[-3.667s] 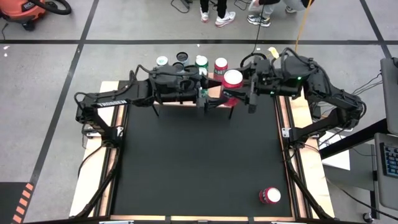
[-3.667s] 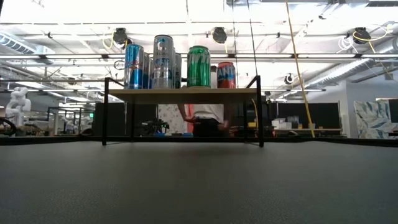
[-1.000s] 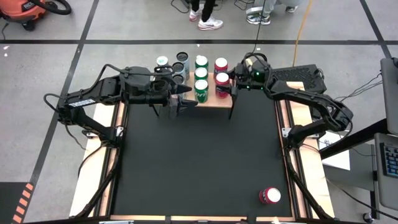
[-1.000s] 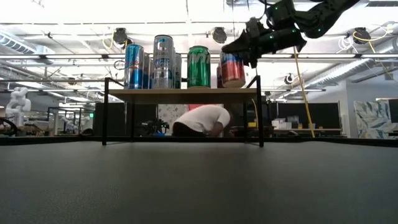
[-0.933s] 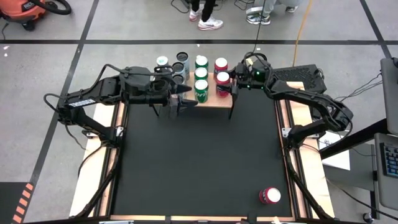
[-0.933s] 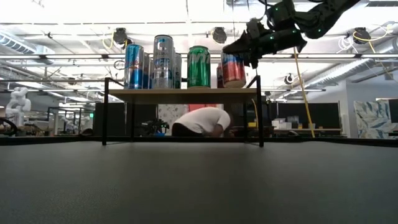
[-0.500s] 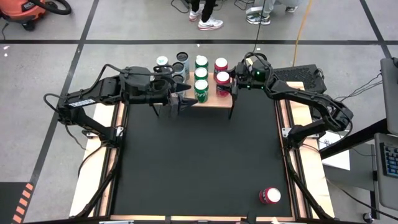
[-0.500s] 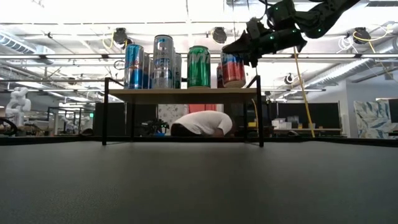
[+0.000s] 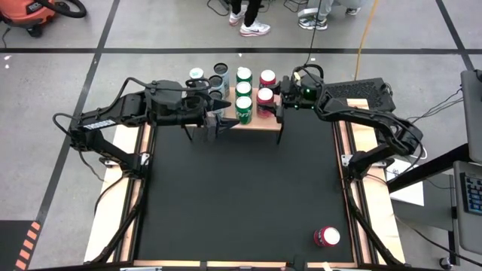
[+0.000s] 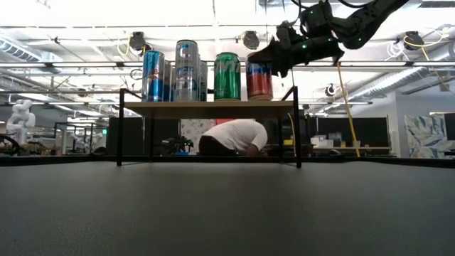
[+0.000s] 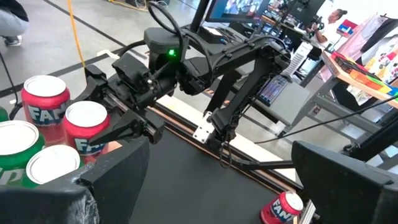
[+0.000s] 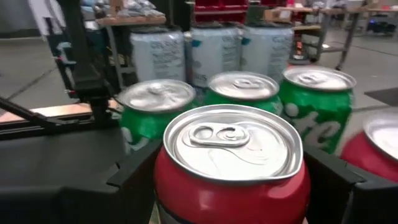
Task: Place canned beverage on shelf
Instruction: Put the top orange soda can on the shelf
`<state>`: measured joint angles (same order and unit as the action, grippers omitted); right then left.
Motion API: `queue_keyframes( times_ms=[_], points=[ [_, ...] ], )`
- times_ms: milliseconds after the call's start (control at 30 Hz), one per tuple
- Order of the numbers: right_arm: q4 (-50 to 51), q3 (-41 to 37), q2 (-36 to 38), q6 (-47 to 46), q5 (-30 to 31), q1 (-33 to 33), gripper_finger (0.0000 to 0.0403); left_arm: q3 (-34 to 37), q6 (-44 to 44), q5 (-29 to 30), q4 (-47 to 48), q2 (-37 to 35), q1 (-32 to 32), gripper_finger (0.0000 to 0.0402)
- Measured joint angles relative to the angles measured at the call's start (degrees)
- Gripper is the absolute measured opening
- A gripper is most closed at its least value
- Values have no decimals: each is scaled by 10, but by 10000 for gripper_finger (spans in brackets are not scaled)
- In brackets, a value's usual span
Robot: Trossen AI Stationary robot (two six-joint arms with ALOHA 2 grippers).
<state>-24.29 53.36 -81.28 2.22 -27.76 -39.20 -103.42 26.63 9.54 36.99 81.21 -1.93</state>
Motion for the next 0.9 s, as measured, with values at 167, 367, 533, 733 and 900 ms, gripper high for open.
queue_keyframes(
  times_ms=[167, 367, 533, 733, 900],
  points=[
    [8, 0, -3, 3, 9, -1, 281, 0, 0, 0, 0, 0, 0, 391],
    [7, 0, -2, 6, 7, -2, 281, 0, 0, 0, 0, 0, 0, 391],
    [13, 0, -2, 10, 8, -2, 281, 0, -1, 0, 0, 0, 0, 391],
    [25, 0, -2, 17, 24, -2, 281, 0, -1, 0, 0, 0, 0, 391],
    [29, 0, -2, 17, 24, -2, 281, 0, 0, 0, 0, 0, 0, 391]
  ],
)
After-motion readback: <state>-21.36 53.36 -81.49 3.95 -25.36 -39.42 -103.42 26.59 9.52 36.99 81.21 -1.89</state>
